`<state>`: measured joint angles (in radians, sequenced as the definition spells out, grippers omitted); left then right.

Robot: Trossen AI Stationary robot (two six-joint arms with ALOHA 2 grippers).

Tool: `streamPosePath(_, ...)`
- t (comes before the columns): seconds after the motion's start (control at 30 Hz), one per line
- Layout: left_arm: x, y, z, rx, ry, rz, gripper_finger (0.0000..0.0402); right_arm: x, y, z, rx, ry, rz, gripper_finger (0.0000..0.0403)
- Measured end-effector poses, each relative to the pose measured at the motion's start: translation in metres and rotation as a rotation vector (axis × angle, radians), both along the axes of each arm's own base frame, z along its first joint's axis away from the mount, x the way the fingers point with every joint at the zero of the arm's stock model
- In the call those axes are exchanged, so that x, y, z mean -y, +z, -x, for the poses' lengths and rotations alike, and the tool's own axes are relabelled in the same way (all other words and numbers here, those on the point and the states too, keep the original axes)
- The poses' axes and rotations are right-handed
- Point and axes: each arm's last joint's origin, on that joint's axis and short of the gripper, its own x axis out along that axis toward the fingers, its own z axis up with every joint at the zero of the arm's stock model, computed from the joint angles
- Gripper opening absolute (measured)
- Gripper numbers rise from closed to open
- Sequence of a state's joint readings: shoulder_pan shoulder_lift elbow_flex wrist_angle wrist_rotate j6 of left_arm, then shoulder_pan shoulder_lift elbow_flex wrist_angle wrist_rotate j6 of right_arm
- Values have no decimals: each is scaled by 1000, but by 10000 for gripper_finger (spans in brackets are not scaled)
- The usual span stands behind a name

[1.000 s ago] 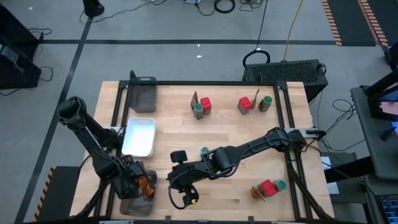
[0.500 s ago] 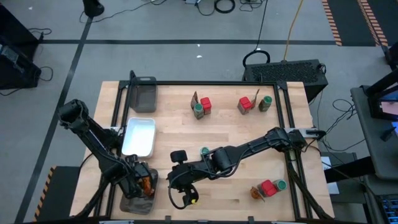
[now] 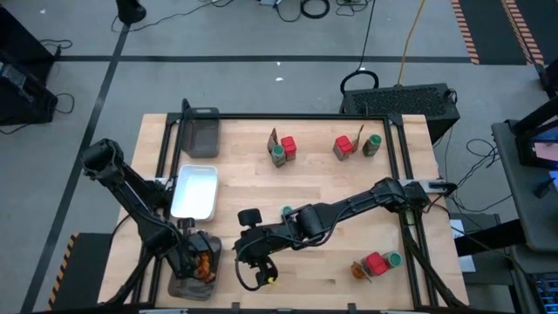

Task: Sort spices by type
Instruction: Put the orange seasoning bag into the bottom black bin

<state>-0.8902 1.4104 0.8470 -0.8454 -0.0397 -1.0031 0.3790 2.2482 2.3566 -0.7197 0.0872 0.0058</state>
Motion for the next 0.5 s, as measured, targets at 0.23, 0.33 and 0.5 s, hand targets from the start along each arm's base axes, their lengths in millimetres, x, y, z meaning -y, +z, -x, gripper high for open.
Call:
streamPosePath(0.23, -6, 50, 4, 104, -23, 107, 3, 1, -2, 1, -19, -1, 6, 105)
streamPosePath(0.33, -13, 81, 10, 156, -50, 166, 2, 1, -2, 1, -29, -11, -5, 105)
streamPosePath(0.5, -24, 128, 22, 238, -121, 354, 1, 1, -3, 2, -39, -23, -18, 105)
